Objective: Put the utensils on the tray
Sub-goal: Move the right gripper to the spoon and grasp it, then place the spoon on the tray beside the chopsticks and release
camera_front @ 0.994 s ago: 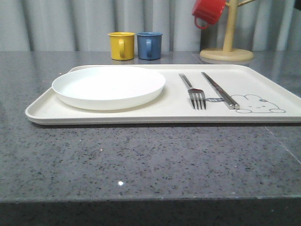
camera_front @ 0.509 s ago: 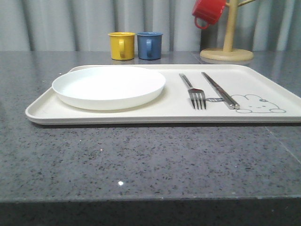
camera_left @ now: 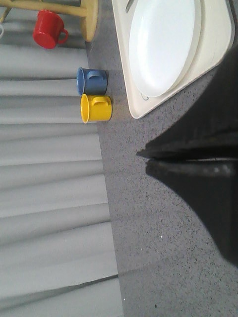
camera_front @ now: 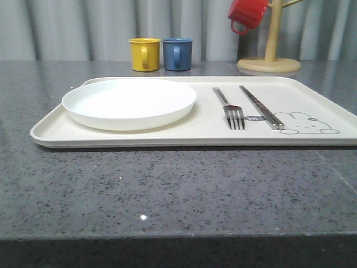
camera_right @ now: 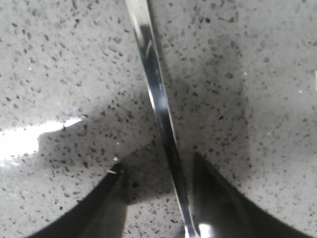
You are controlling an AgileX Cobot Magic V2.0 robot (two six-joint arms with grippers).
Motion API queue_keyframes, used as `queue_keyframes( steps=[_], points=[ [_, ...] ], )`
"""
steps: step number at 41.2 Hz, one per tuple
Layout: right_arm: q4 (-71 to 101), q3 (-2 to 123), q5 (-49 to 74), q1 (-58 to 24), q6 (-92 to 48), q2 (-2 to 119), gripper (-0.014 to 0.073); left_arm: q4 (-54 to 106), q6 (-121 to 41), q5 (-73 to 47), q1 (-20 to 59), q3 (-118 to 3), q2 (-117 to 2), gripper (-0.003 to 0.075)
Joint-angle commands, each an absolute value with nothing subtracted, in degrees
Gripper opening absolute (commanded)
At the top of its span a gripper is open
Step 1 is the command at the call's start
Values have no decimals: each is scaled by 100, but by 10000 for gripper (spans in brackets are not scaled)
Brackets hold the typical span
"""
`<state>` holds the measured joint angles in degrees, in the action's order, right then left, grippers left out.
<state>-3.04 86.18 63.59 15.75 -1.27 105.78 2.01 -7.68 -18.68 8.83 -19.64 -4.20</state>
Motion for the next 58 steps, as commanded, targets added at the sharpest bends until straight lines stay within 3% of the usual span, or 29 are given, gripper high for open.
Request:
queue_keyframes(
  steps=[1,10,13,32,42,58],
  points=[
    [-399,8763,6270,1608,-182,10384,224,267,-701,-1448,879,-2109,-495,-19],
    [-405,8763,6341,1608,-182,10379,-68,267,-701,-1448,879,-2109,-495,-19],
    [-405,8763,6379,1608,-176,10328,-118,267,-701,-1448,879,-2109,-495,-19],
    [-101,8763,6763,1194,78,9194,-111,267,-701,-1448,879,-2109,-495,-19],
    [-51,8763,7197,326,562,9084,-111,267,-701,-1448,879,-2109,-495,-19],
    [146,8763,6603,-1194,1405,9458,-111,267,-701,-1448,879,-2109,-495,-19]
  ],
)
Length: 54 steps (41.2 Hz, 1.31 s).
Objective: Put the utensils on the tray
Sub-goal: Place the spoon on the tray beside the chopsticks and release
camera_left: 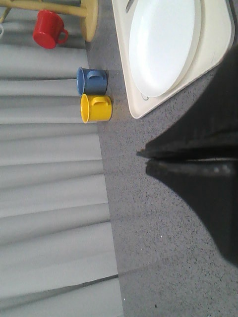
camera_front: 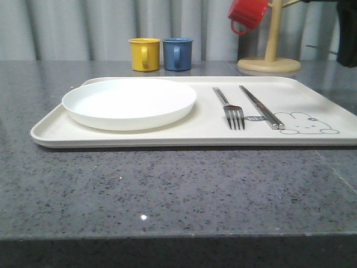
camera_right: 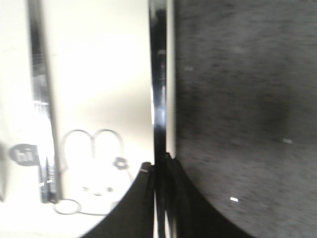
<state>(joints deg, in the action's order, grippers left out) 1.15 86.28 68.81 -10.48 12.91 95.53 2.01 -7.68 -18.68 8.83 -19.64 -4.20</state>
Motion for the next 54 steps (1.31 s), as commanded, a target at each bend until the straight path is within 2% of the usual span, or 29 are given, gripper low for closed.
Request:
queue_keyframes(
  steps=[1,27,40,54],
  points=[
    [167,8763,6565,-1230,1435,9496,-111,267,-701,-1448,879,-2109,-495,-19],
    [265,8763,6164,-1306,1645,10102,-101,267,-701,-1448,879,-2109,-495,-19],
    [271,8763,6159,-1306,1645,10216,36,267,-701,-1448,879,-2109,-495,-19],
    [271,8763,6158,-1306,1645,10196,248,267,-701,-1448,879,-2109,-495,-19]
  ],
)
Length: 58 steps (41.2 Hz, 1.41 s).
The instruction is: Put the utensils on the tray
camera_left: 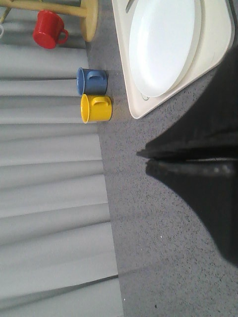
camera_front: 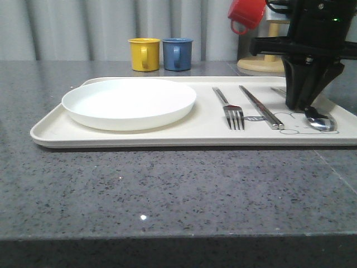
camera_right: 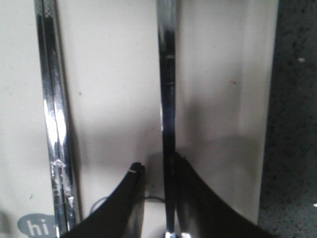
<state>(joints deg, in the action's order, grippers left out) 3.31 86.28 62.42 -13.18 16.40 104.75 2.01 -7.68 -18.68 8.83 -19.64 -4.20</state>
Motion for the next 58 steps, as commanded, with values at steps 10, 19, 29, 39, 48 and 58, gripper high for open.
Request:
queue_keyframes(
  steps=[10,19,29,39,48,58],
  points=[
    [234,8763,6015,-1306,1640,9738,298,267,-701,-1448,879,-2109,-495,-19],
    [45,8763,6027,-1306,1485,8919,293,267,-701,-1448,879,-2109,-495,-19],
    [0,8763,6373,-1306,1032,8080,67,267,-701,-1448,879,-2109,-495,-19],
    [-62,8543,6503,-1306,637,7338,-116,267,-701,-1448,879,-2109,-495,-19],
    [-84,7216,5714,-1306,593,6144,-113,267,-701,-1448,879,-2109,-495,-19],
    [-265,5443,4265,-1306,563,4575,-113,267,-701,-1448,879,-2109,-495,-19]
  ],
)
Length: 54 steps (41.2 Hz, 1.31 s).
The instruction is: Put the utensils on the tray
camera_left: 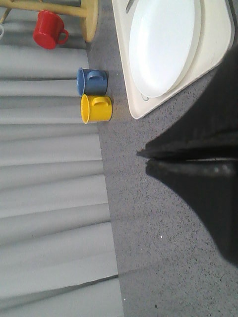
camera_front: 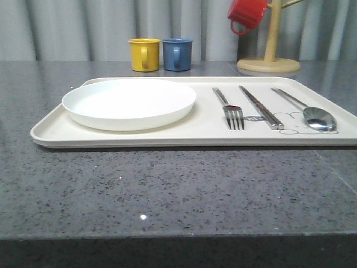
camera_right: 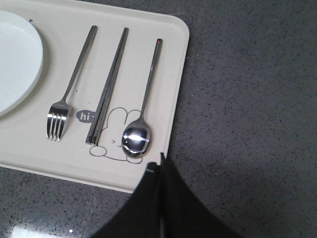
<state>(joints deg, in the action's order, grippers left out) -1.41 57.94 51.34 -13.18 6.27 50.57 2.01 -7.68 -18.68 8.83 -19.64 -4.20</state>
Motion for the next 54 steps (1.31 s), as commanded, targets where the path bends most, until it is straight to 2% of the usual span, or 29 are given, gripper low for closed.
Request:
queue_keyframes(
  steps=[1,15,23,54],
  points=[
    [-265,5234,4144,-1306,563,4432,-113,267,-701,-1448,879,-2109,-495,-19],
    [-538,2916,2264,-1306,563,2189,-113,267,-701,-1448,879,-2109,-495,-19],
    [-551,2245,1773,-1306,563,1365,-113,267,-701,-1448,879,-2109,-495,-19],
    [-555,2070,1556,-1306,563,1134,-113,267,-701,-1448,879,-2109,-495,-19]
  ],
)
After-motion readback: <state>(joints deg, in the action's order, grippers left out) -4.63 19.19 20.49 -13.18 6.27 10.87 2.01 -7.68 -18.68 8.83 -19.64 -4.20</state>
